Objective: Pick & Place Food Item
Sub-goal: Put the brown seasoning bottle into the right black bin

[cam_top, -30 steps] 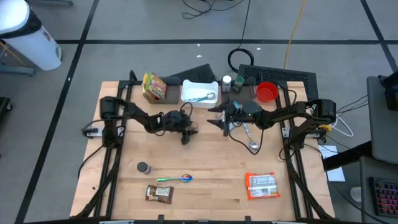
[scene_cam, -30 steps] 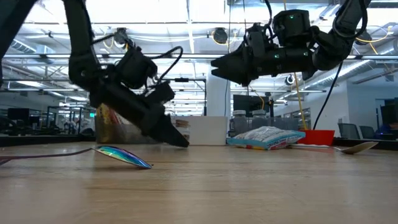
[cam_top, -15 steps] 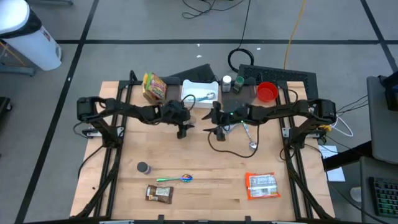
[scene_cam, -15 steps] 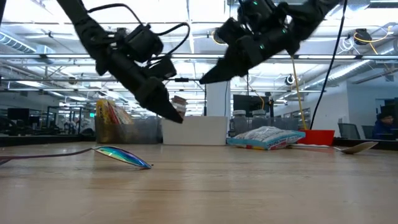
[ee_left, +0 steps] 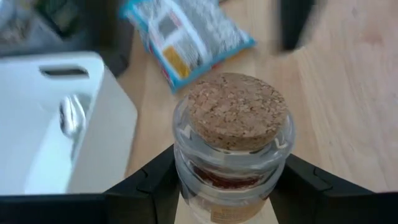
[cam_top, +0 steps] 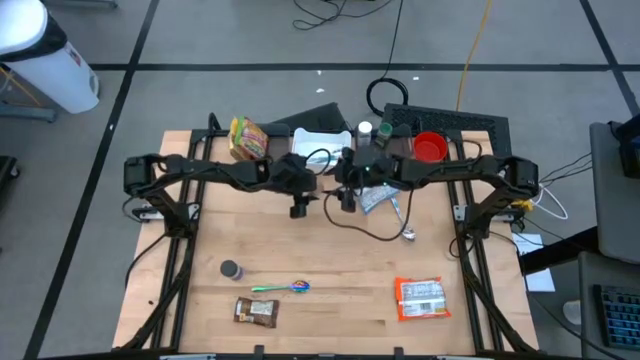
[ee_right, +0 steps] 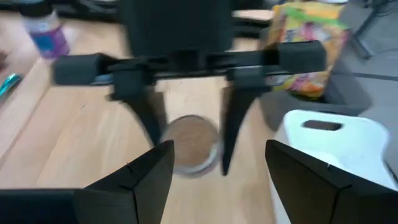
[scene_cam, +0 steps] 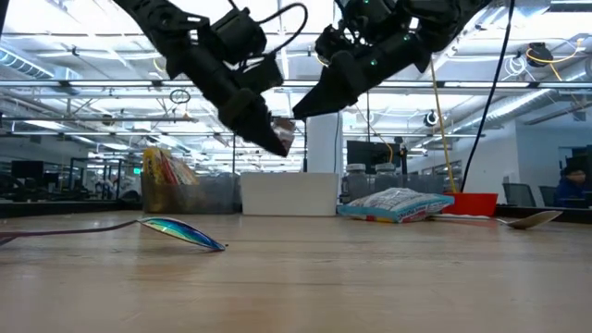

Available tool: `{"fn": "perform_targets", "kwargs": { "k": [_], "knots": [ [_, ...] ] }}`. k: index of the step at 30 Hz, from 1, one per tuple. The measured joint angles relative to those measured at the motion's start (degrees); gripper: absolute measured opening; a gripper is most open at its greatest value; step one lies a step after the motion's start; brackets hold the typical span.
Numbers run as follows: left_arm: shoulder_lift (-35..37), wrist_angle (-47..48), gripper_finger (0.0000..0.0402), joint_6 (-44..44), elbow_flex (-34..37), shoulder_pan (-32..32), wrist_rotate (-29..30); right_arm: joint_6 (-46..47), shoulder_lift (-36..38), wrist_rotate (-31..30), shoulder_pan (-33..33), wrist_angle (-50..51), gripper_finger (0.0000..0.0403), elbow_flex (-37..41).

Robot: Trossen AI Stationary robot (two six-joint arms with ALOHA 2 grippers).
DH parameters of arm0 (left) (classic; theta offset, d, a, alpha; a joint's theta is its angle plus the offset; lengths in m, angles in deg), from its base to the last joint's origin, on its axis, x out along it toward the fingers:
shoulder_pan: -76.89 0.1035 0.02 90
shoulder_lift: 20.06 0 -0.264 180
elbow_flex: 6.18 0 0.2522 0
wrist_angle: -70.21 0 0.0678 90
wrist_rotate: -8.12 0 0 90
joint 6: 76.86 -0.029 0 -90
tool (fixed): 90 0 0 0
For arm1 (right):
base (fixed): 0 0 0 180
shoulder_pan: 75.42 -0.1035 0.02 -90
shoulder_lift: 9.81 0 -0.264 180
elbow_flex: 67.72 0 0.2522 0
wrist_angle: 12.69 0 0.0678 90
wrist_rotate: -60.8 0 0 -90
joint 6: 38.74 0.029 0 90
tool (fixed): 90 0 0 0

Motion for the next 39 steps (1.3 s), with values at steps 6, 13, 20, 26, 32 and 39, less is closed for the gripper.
{"fn": "perform_targets", "kwargs": {
  "k": [6, 13, 20, 26, 32, 39],
  "knots": [
    [0.0, 0.8, 0.0198, -1.4, -2.3, -0.3, 0.5, 1.3, 0.0, 4.3, 0.8, -0.4, 0.0249, 0.0],
    [0.0, 0.7, 0.0198, -2.4, -2.6, -0.3, 2.9, 1.5, 0.0, 4.4, 0.7, -0.4, 0.0249, 0.0],
    [0.0, -0.6, 0.0198, -2.3, -2.6, -0.3, 2.8, 1.5, 0.0, 4.4, 0.6, -1.3, 0.0249, 0.0],
    [0.0, -1.1, 0.0198, -2.2, -3.7, -0.2, 1.3, 1.5, 0.0, 4.4, 0.6, -1.7, 0.0249, 0.0],
    [0.0, 0.6, 0.0198, -2.2, -5.5, -0.2, 1.2, 1.5, 0.0, 4.2, 0.6, -1.7, 0.0249, 0.0],
    [0.0, 0.9, 0.0198, -2.2, -5.6, -0.2, 1.1, 0.7, 0.0, 4.2, 0.6, -1.6, 0.0239, 0.0]
  ]
}}
